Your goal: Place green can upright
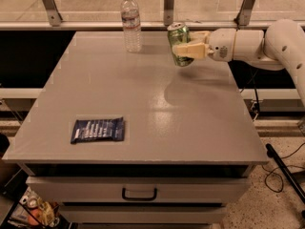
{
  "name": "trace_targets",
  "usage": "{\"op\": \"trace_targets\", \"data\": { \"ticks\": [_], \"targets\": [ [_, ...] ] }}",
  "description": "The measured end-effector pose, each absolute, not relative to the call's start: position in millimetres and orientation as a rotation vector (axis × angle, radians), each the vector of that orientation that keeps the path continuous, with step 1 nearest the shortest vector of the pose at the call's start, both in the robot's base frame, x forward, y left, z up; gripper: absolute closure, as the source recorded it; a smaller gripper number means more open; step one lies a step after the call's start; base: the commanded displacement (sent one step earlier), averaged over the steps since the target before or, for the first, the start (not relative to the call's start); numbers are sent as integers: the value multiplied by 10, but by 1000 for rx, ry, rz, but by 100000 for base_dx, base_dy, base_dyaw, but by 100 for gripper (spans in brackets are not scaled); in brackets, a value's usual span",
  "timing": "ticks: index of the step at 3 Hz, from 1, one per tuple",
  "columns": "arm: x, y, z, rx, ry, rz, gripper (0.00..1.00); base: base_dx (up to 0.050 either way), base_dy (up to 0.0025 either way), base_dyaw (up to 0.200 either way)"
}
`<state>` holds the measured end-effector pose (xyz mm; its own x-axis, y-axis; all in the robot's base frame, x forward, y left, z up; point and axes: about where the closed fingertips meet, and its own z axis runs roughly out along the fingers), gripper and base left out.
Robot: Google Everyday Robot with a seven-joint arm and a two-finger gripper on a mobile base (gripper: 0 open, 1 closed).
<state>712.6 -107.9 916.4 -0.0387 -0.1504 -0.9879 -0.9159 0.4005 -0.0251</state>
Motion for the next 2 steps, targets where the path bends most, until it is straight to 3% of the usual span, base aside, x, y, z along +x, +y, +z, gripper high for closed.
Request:
{"op": "trace_targets", "data": {
  "ticks": [2],
  "targets": [
    [7133,-1016,9129,-1018,1422,868,100,0,0,0]
  ]
}}
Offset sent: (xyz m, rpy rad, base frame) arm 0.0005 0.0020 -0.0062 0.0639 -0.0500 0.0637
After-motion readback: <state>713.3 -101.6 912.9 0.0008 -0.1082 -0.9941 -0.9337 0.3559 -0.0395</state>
